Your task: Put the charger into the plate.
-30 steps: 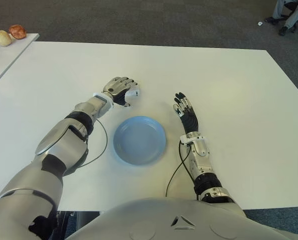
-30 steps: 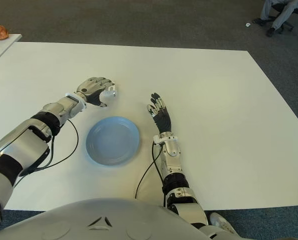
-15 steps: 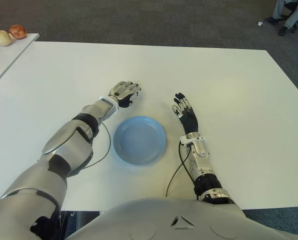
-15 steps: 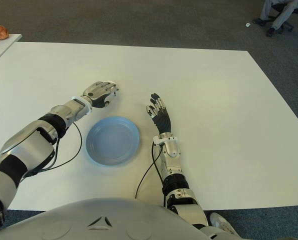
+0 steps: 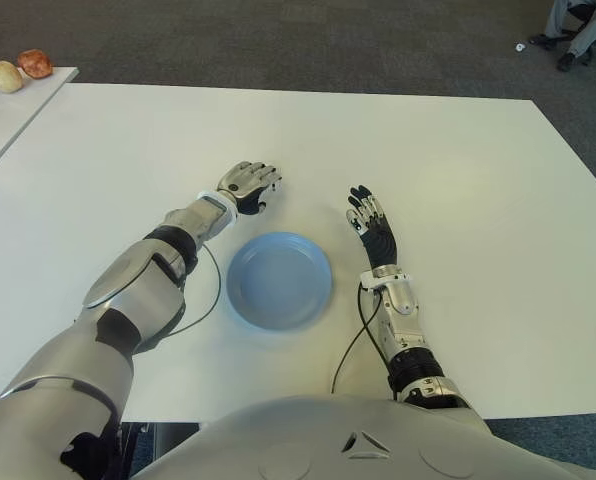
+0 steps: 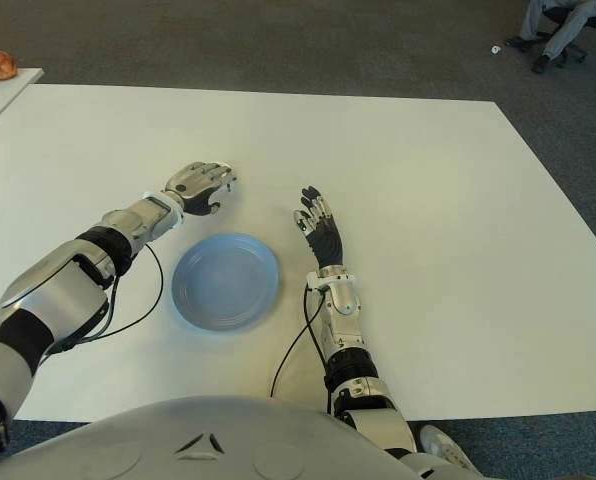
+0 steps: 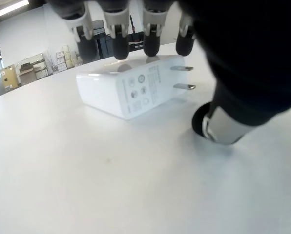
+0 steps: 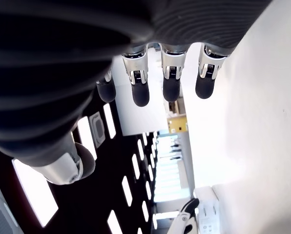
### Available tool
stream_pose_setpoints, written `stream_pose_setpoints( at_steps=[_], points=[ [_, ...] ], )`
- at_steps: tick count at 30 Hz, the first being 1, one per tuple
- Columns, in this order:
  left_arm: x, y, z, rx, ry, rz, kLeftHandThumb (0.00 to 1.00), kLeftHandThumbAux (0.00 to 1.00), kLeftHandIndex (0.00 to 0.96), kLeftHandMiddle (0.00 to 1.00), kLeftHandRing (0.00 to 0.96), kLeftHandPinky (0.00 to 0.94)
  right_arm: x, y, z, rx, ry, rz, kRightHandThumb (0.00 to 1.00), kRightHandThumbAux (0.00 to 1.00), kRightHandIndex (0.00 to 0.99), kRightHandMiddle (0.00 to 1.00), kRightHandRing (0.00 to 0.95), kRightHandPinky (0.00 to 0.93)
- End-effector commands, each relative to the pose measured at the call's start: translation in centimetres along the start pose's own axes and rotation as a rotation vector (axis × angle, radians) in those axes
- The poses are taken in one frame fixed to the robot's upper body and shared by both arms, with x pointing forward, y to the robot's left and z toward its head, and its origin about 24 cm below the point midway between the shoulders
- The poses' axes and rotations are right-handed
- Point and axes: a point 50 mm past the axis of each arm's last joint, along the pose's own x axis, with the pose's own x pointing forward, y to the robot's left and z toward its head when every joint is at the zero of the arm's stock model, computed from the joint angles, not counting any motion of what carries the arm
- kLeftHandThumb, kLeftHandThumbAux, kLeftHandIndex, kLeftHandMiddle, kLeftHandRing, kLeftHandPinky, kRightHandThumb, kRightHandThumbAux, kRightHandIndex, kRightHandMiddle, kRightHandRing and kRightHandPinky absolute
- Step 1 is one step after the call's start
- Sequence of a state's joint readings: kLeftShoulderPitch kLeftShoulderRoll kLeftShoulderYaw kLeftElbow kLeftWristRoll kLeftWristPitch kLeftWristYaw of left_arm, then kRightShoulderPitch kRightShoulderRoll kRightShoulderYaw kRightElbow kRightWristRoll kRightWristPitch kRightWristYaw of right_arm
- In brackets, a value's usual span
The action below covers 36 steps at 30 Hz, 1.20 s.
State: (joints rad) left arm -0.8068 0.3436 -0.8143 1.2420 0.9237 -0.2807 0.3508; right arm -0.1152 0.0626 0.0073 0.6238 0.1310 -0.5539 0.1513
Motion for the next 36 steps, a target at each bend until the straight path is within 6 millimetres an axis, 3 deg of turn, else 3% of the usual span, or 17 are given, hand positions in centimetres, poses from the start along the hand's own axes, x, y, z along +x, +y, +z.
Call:
stream_pose_setpoints(
  at_steps=[1,20,26,36],
  points=[
    [-1.4,-2.4,-0.9,0.005,0.017,-0.115,0.0,0.597,0.0,0.025,0.031,0.068,-1.5,1.3,-1.9,0.08,0.081,-0.035,0.0,0.601,0.078,0.122,0.07,0.037],
    [-3.2,-3.8,-2.2,-0.133,0.041,-0.158,0.0,0.565,0.0,0.024,0.026,0.062,-1.5,0.8,-1.6,0.088,0.084,-0.053,0.0,0.624,0.086,0.119,0.069,0.059],
    [-4.8,-4.3,-3.3,-0.22,0.015,-0.161,0.0,0.584,0.0,0.021,0.025,0.072,-1.5,0.7,-1.5,0.087,0.082,-0.054,0.0,0.626,0.091,0.125,0.074,0.062],
    [-7.3,-2.8,-5.1,-0.298,-0.076,-0.19,0.011,0.653,0.0,0.021,0.034,0.091,-1.6,0.6,-1.5,0.079,0.09,-0.057,0.0,0.618,0.089,0.127,0.076,0.058]
  ],
)
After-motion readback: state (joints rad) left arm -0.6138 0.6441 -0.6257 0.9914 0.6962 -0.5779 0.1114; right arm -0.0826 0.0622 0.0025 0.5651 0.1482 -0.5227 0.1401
